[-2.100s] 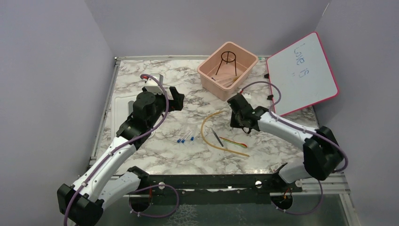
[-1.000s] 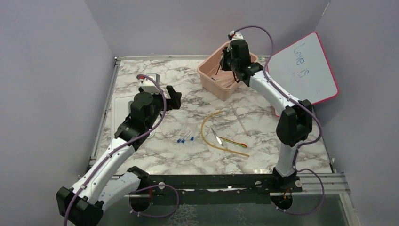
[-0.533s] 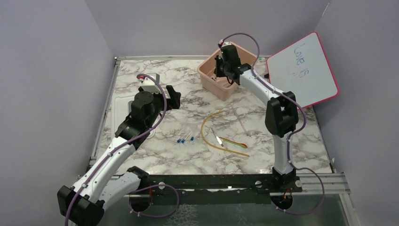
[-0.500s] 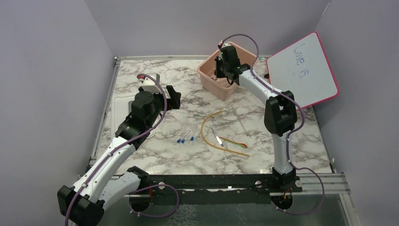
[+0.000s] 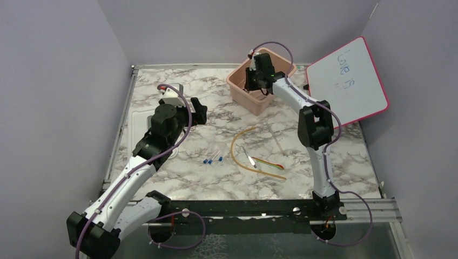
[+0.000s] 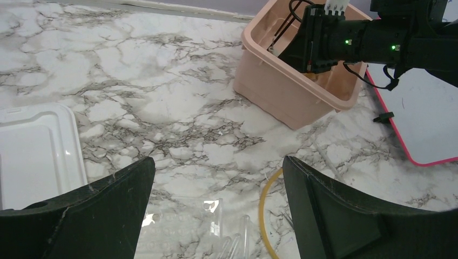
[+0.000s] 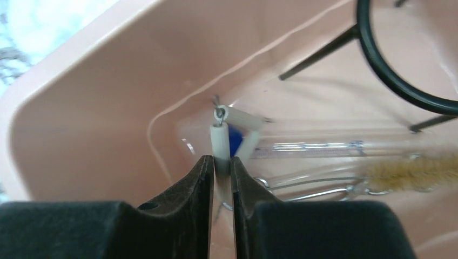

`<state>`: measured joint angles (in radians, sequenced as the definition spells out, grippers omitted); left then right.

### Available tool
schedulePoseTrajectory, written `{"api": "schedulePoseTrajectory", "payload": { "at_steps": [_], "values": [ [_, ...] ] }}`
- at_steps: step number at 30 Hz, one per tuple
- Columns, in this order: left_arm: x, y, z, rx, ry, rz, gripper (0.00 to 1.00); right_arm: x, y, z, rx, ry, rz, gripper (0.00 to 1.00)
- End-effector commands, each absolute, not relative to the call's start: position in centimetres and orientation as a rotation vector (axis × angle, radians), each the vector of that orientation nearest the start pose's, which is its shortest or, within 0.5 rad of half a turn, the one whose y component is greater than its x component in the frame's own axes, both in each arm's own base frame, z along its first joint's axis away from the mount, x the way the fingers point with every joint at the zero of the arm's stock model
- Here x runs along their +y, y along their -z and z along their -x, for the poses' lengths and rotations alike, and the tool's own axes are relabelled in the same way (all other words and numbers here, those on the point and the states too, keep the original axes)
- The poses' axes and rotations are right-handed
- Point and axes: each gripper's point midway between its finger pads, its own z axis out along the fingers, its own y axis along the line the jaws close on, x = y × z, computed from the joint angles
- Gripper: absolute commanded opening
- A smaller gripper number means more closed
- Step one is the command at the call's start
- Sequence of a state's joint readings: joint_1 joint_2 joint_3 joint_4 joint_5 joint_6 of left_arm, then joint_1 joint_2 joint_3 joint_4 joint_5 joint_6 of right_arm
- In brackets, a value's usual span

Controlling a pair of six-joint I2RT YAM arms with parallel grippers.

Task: Organize the chemistry lab equipment

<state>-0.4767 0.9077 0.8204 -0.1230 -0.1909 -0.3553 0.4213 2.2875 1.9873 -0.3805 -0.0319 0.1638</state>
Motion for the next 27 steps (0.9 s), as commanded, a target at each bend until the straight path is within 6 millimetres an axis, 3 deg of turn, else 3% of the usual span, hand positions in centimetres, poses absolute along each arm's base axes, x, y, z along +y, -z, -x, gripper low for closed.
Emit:
{"api": "schedulePoseTrajectory", "payload": {
  "at_steps": [1,8,15,17,21,23,27],
  "values": [
    [-13.6,-27.0,-31.5,1.796,0.412,0.038,0.91,28.8,-12.7,-54.6,2.221,-0.591,0.396,0.24],
    [-13.7,-27.2,-31.4,1.791,0.418,0.035,0.91,29.4,-16.0,-53.7,2.183,-0.669,0.396,0.41],
    [-13.8,-27.3,-31.3,1.786,0.433,0.029,0.91,27.6,-21.3,-51.1,2.142,-0.647,0.319,0.43],
    [-13.9,-27.4,-31.2,1.783,0.441,0.026,0.91,26.6,-22.7,-49.7,2.128,-0.634,0.290,0.44],
    [-14.1,-27.5,-31.2,1.781,0.454,0.020,0.91,24.1,-23.8,-45.9,2.139,-0.589,0.246,0.46],
    [-14.2,-27.6,-31.1,1.777,0.457,0.018,0.91,22.8,-23.3,-43.6,2.169,-0.566,0.231,0.46],
    [-14.1,-27.6,-31.2,1.779,0.454,0.020,0.91,20.4,-20.5,-38.1,2.256,-0.508,0.224,0.47]
  ]
}}
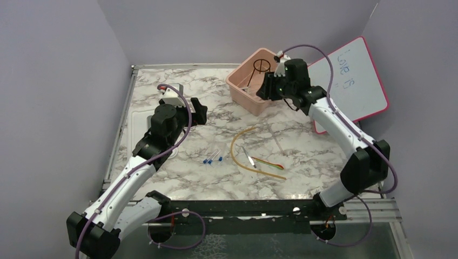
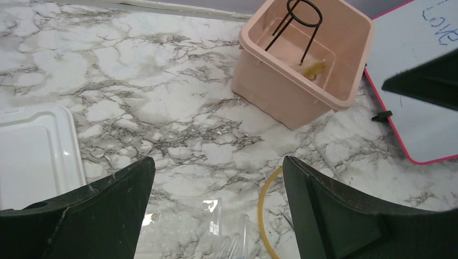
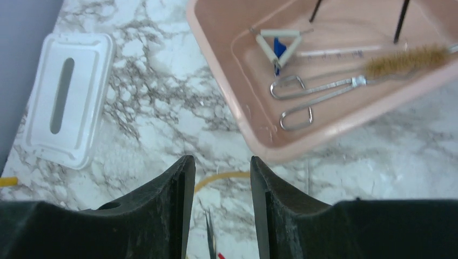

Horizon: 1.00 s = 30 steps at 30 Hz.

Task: Organize the chemistry lab equipment

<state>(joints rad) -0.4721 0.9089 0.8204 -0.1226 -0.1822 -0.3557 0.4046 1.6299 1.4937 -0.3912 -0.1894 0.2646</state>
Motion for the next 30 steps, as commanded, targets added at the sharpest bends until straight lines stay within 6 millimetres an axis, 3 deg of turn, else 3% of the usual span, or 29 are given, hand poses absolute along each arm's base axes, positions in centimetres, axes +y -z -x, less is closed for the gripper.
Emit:
{"api": "schedulePoseTrajectory", "payload": {
  "at_steps": [1,5,10,18,30],
  "values": [
    [-14.1,-27.6,-31.3,1.780,0.454,0.020,0.91,20.0,-19.6,-36.7,2.282,-0.496,0.221,0.47],
    [-14.0,-27.5,-31.5,1.786,0.452,0.025,0.91,19.8,-16.7,-30.9,2.338,-0.483,0.229,0.46],
    [-13.8,-27.2,-31.7,1.792,0.444,0.040,0.91,22.5,-12.4,-25.2,2.405,-0.521,0.327,0.47],
    [-13.7,-27.2,-31.7,1.793,0.444,0.044,0.91,24.3,-6.7,-24.4,2.538,-0.344,0.410,0.47],
    [-13.4,-27.3,-31.7,1.788,0.433,0.048,0.91,26.8,-2.3,-25.4,2.590,-0.154,0.549,0.42]
  ]
}}
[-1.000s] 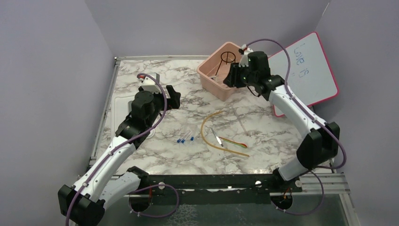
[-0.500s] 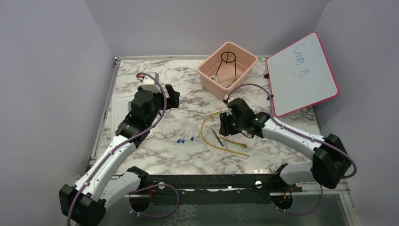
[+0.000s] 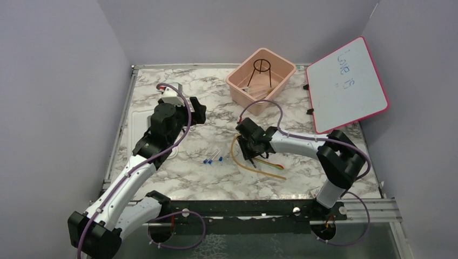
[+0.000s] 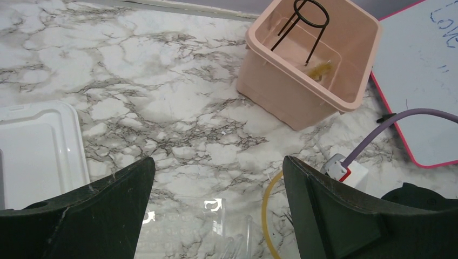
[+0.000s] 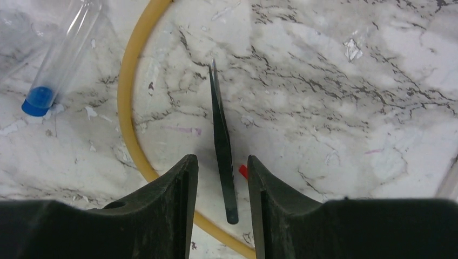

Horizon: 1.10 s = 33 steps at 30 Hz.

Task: Organize the chemistry lab equipment

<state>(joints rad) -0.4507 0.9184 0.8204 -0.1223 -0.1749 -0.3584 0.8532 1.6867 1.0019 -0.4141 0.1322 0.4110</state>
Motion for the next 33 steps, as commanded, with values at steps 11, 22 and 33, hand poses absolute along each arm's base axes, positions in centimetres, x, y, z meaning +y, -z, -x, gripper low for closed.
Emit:
{"api": "schedulePoseTrajectory", "payload": {
  "at_steps": [11,22,33],
  "values": [
    [-13.2,-27.3,-31.7,1.786,0.429,0.053,0.91,27.6,-1.3,-26.0,2.587,-0.145,0.563,0.07],
    [-14.0,-27.2,-31.6,1.786,0.470,0.027,0.91,30.3,-10.5,-28.1,2.327,-0.391,0.479,0.05],
    [-14.3,-27.5,-31.4,1.778,0.488,0.015,0.91,29.2,-25.8,-34.0,1.948,-0.461,0.180,0.04]
  ]
}}
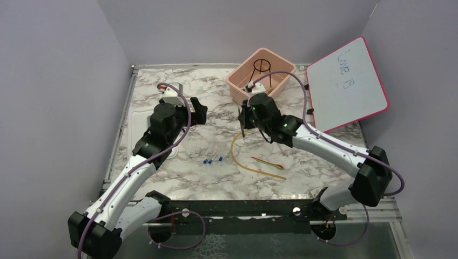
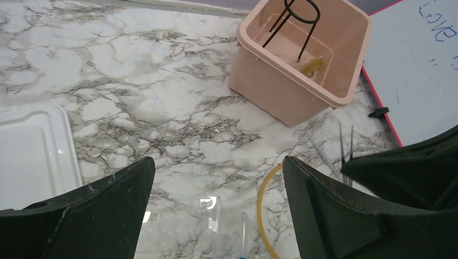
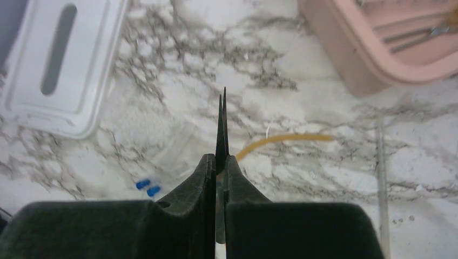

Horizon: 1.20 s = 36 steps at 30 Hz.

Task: Organize the chemistry lab equipment

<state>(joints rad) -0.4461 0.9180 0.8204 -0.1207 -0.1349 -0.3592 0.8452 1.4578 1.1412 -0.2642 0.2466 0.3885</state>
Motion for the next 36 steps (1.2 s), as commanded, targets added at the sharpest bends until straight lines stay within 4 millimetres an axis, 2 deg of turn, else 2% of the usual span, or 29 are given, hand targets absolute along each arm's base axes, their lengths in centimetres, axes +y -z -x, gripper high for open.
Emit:
{"api": "schedulePoseTrajectory", "payload": {
  "at_steps": [1,3,6,9,11,13,15,18,22,28,36],
  "values": [
    [-14.3,-27.5,-31.4,1.778,0.488,0.017,0.91,28.9,-26.8,-34.9,1.919,-0.456,0.151,0.04],
    [-14.3,-27.5,-31.4,1.779,0.486,0.017,0.91,27.7,-28.8,-36.9,1.872,-0.424,0.074,0.04],
    [-14.2,-27.6,-31.4,1.776,0.487,0.017,0.91,24.6,-30.6,-40.3,1.830,-0.369,-0.092,0.03],
    [-14.2,-27.6,-31.4,1.775,0.485,0.017,0.91,20.4,-30.9,-43.6,1.796,-0.290,-0.314,0.03],
    [-14.2,-27.4,-31.4,1.778,0.485,0.018,0.91,18.6,-30.6,-45.5,1.773,-0.257,-0.400,0.01],
    [-14.2,-27.5,-31.4,1.777,0.487,0.017,0.91,17.3,-29.6,-47.4,1.782,-0.225,-0.478,0.01],
    [-14.2,-27.4,-31.4,1.778,0.485,0.018,0.91,16.8,-28.2,-49.0,1.805,-0.202,-0.525,0.01],
    [-14.2,-27.3,-31.5,1.781,0.483,0.019,0.91,17.1,-25.5,-51.3,1.856,-0.169,-0.552,0.01],
    [-14.1,-27.1,-31.6,1.789,0.473,0.020,0.91,17.6,-22.4,-53.4,1.919,-0.127,-0.592,0.01],
    [-14.0,-26.9,-31.7,1.795,0.459,0.023,0.91,17.3,-17.8,-54.0,1.997,-0.026,-0.693,0.01],
    [-13.9,-26.8,-31.7,1.798,0.455,0.024,0.91,16.5,-13.9,-54.6,2.043,0.083,-0.782,0.06]
  ]
}}
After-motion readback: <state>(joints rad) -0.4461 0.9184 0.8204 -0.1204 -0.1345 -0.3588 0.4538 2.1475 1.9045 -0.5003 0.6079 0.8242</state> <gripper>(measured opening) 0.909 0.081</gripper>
